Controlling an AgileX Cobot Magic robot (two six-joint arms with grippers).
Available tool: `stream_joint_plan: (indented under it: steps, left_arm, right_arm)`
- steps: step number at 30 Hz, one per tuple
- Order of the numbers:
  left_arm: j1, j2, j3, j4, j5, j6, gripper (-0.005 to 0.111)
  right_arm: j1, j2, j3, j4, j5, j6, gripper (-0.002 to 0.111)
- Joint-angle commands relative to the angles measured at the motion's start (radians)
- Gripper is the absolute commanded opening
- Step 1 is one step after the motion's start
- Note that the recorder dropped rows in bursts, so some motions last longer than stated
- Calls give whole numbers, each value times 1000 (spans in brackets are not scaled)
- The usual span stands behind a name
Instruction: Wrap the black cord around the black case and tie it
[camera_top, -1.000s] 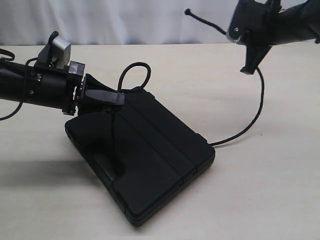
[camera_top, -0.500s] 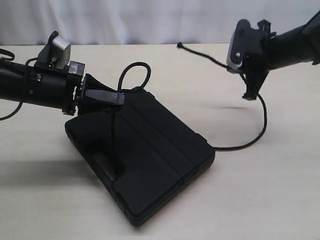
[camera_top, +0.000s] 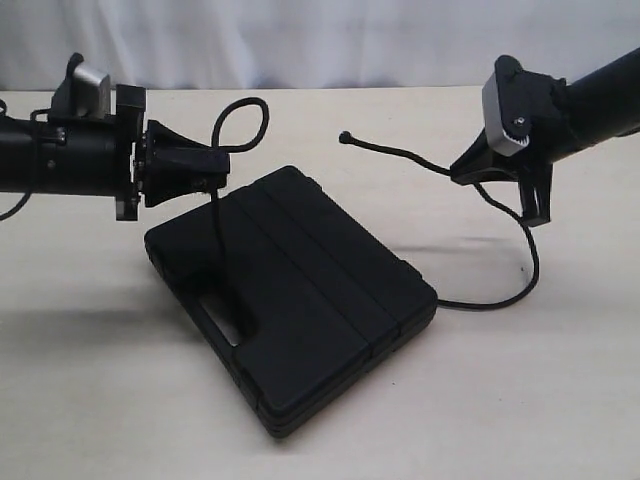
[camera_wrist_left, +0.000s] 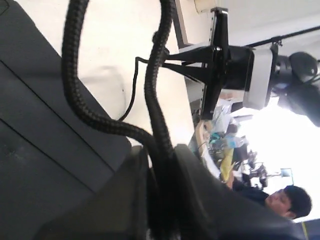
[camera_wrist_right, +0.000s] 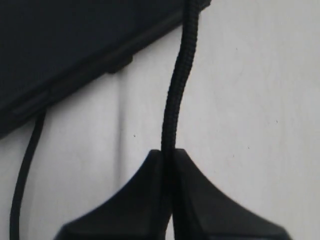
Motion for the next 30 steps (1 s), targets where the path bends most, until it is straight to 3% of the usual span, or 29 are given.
stream_joint_plan:
  steps: [1, 8, 16, 24, 30]
  left_arm:
    - [-5, 72, -19, -95, 22, -72, 0]
    - [-38, 97, -65, -105, 22, -162, 0]
    - [-135, 97, -122, -117, 22, -214, 0]
    - [-138, 97, -134, -117, 22, -279, 0]
    - [-138, 97, -134, -117, 22, -311, 0]
  right_arm:
    - [52, -11, -6, 35, 27, -36, 5]
    - [69, 19, -6, 106, 47, -36, 5]
    - [70, 77, -6, 124, 75, -36, 5]
    - [67, 83, -6, 133, 78, -36, 5]
    - [9, 83, -6, 135, 65, -33, 5]
